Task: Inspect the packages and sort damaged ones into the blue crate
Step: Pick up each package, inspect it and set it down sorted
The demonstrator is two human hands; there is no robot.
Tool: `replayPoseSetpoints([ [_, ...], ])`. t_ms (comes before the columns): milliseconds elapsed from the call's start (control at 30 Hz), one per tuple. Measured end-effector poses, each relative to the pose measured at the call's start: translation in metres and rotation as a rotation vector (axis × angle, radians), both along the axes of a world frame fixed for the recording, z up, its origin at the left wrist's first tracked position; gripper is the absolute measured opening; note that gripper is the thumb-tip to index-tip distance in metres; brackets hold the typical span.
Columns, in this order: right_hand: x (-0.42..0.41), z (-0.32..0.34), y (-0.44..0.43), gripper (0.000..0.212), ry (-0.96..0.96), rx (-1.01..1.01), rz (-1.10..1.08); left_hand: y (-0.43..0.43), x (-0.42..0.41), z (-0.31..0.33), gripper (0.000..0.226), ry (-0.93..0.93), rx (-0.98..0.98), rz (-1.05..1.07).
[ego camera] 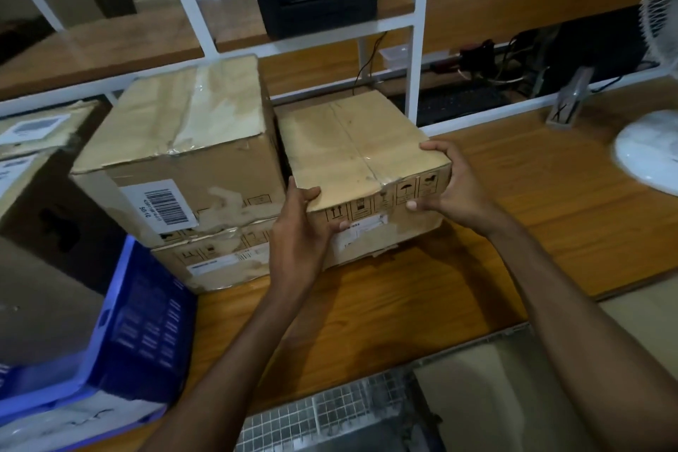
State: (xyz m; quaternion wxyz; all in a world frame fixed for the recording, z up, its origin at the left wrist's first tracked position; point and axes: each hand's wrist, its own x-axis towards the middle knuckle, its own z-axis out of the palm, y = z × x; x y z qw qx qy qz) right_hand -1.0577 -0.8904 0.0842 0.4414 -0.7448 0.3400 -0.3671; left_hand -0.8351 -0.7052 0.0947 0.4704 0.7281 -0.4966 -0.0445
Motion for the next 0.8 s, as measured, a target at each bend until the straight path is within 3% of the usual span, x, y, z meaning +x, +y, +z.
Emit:
replayPoseSetpoints([
  [200,0.012,-0.021,-0.013,0.098,0.029,0.016,-0.013,-0.004,0.011,-0.015,0.053,-0.137,0.013,0.002],
  [367,0.029,-0.041,-0.017,0.097,0.088,0.039,-0.049,-0.011,0.016,-0.025,0.037,-0.574,0.189,0.035],
  [433,0.035,-0.044,-0.017,0.101,0.111,0.032,-0.056,-0.016,0.021,-0.028,0.039,-0.664,0.274,0.072],
  [567,0.042,-0.045,-0.017,0.106,0.144,-0.011,-0.060,-0.017,0.032,-0.033,0.048,-0.718,0.310,0.100],
  [800,0.040,-0.041,-0.017,0.105,0.256,-0.100,-0.058,-0.017,0.032,-0.027,0.039,-0.723,0.325,0.090],
])
